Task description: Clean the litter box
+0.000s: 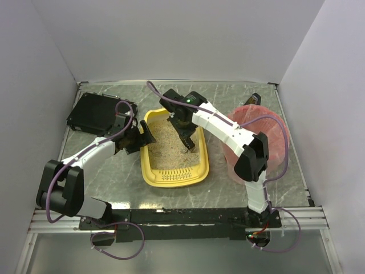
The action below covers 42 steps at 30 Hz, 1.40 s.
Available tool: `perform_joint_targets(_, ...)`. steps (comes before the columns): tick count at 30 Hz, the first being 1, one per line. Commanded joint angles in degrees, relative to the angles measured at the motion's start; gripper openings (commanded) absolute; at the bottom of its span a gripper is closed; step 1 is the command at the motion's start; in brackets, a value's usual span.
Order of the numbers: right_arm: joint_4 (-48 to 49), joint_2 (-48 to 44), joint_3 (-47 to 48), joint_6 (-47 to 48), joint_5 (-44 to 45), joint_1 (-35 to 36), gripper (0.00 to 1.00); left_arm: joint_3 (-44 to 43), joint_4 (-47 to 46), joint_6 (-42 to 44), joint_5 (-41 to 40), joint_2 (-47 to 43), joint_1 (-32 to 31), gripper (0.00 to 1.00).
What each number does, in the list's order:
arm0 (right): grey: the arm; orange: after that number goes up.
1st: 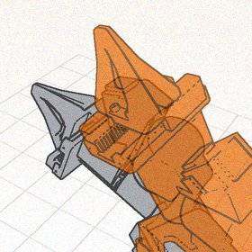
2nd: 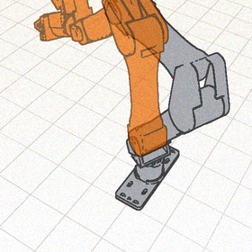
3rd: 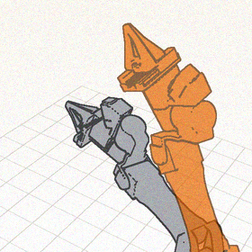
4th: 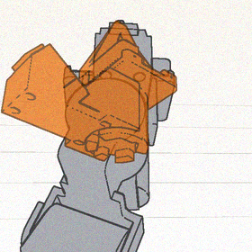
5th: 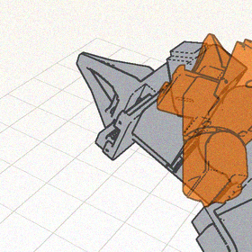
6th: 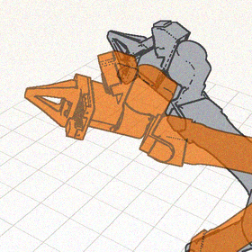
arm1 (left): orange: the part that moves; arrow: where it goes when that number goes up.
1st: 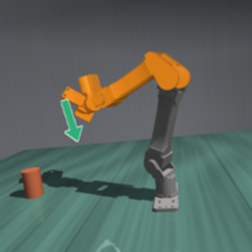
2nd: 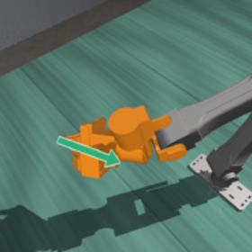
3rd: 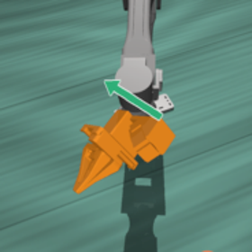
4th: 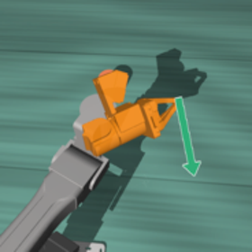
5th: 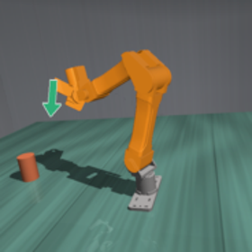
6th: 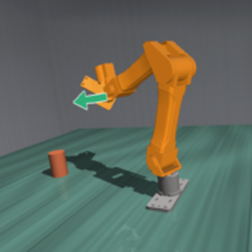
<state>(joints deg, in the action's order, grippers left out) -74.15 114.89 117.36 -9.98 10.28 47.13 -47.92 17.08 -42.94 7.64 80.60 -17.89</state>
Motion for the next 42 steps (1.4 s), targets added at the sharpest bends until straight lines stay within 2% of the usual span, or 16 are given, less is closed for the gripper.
perform_joint_targets(1, -15.94, -2.65, -1.61, -3.47, -5.19, -1.78, 0.0, -2.26, 0.32, -0.65, -0.52, 0.79, -0.39, 0.97)
perform_joint_targets(4, -15.59, -3.62, -4.94, -2.94, -7.38, -1.96, 0.0, -2.53, 0.59, -0.65, -1.13, 0.53, -0.39, 0.97)
perform_joint_targets(6, -14.63, -4.67, -4.6, -1.98, -12.97, -1.7, 0.0, -2.44, 0.41, -0.57, -0.96, 0.26, -0.39, 0.97)
perform_joint_targets(14, -14.09, -3.45, -3.63, -3.82, -18.1, -1.78, 0.0, -2.26, 0.85, -0.57, -1.66, 0.0, -0.39, 0.97)
perform_joint_targets(20, -11.64, -0.46, -1.08, -7.07, -25.04, -5.73, 0.0, -2.09, 1.02, -0.74, -2.45, -1.23, -0.39, 0.97)
perform_joint_targets(22, -10.14, -0.63, -3.26, -8.13, -26.1, -6.96, 0.0, -2.09, 0.94, -0.74, -2.45, -1.32, -0.39, 0.97)
perform_joint_targets(26, -3.57, -1.86, -9.07, -10.23, -31.09, -8.55, 0.0, -1.56, 0.5, -1.01, -1.76, -1.32, -0.39, 0.97)
perform_joint_targets(33, 8.92, -2.91, -14.78, -16.64, -34.35, -8.81, 0.0, -1.21, -0.12, -1.8, 0.53, -0.26, -1.0, 0.97)
perform_joint_targets(42, 30.27, -6.34, -26.39, -22.19, -39.9, -9.25, 0.0, 0.98, -0.38, -3.82, 0.62, -0.62, -2.15, 0.98)
